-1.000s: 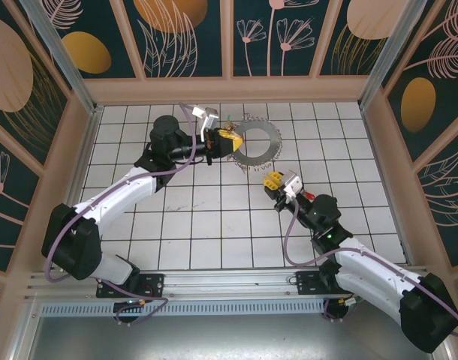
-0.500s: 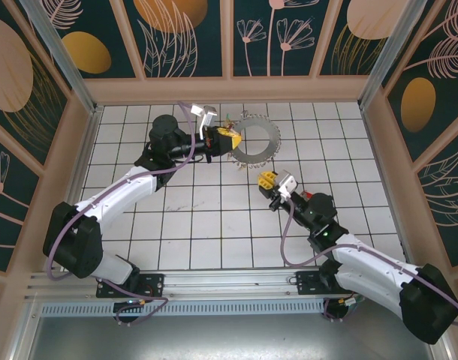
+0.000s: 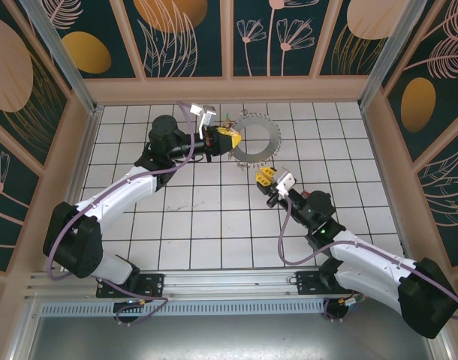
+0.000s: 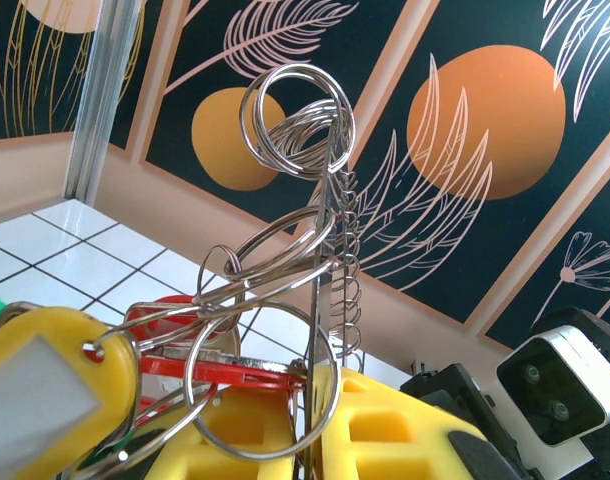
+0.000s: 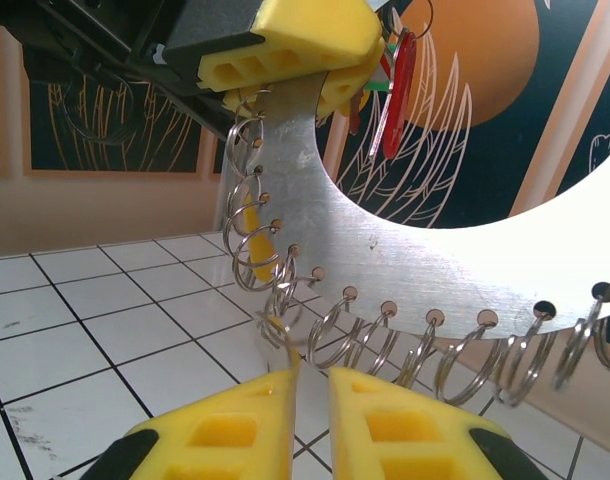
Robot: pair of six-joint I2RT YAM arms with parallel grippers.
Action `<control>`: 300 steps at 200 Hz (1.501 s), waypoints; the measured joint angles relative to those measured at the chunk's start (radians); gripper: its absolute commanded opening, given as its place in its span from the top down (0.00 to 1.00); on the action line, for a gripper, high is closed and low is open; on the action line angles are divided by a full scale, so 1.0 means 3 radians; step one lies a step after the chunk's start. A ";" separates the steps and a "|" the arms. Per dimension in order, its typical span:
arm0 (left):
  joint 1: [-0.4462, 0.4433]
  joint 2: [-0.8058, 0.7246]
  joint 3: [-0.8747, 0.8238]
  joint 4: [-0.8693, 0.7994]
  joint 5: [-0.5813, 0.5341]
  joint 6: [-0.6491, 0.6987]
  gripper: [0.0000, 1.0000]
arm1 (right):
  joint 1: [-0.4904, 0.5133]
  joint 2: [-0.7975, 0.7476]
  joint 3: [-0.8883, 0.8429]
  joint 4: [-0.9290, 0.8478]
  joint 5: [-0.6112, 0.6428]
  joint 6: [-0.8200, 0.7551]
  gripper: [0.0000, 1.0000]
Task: Put the keys on the keyring
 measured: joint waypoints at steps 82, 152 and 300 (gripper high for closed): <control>0.0000 -0.0003 -0.0042 0.0003 -0.0003 -0.0014 0.95 | 0.0008 0.0000 0.0000 0.0000 0.0078 -0.0029 0.78; 0.0000 -0.0015 -0.0056 0.0004 -0.0013 -0.0023 0.95 | 0.0008 -0.0001 0.0000 -0.0113 0.0160 -0.0090 0.74; 0.0000 -0.0083 -0.0071 0.0003 -0.0024 -0.0020 0.95 | 0.0008 -0.0240 -0.0001 -0.0289 0.0315 -0.0172 0.81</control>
